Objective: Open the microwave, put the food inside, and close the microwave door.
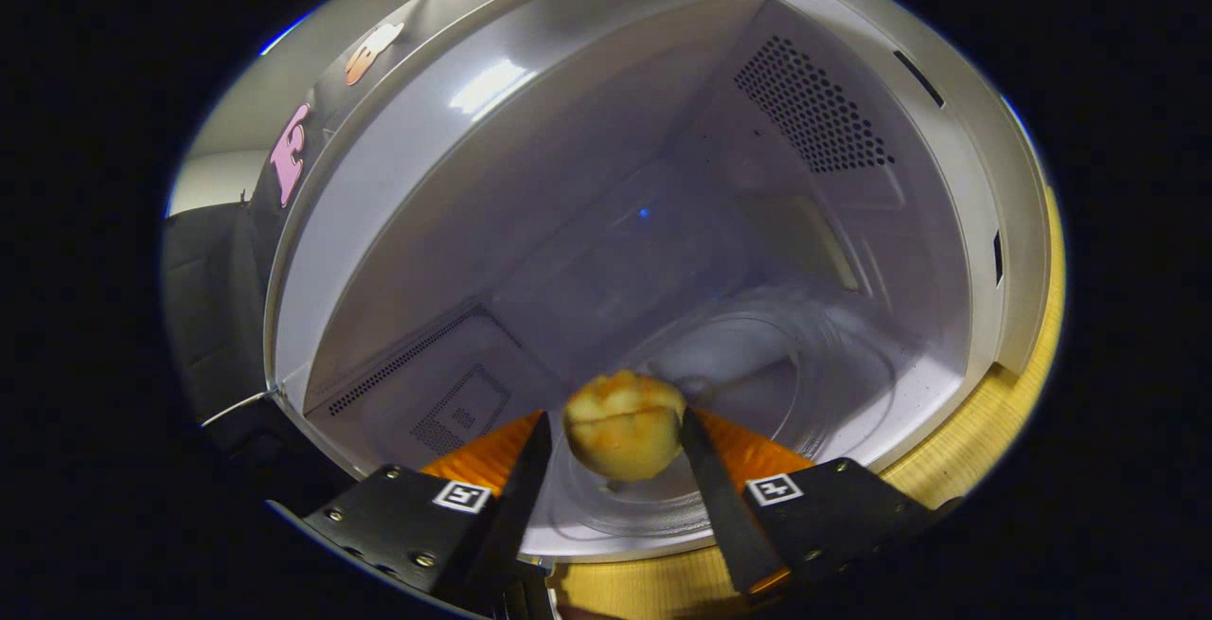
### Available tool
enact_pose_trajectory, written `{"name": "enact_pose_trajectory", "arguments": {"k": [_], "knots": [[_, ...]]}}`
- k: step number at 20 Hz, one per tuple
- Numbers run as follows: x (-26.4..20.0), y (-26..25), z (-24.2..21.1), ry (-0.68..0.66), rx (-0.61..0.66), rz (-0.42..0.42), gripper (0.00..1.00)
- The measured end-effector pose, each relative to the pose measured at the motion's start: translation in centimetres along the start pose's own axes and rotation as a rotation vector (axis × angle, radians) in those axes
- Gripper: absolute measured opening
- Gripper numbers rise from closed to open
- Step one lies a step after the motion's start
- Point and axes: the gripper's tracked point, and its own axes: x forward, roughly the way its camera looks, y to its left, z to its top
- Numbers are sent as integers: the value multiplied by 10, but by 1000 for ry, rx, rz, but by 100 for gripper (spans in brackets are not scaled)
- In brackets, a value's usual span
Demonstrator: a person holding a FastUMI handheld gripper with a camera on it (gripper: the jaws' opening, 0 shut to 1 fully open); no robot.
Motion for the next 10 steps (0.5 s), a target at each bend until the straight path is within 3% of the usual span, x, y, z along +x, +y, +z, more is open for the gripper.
{"name": "enact_pose_trajectory", "arguments": {"k": [1, 2, 4, 10], "knots": [[-4, 5, 3, 0, -2, 15, 92], [-4, 9, 3, -3, -11, 16, 97], [-14, 11, 8, -2, -61, -1, 98], [-71, 43, 31, 16, -134, 82, 97]]}}
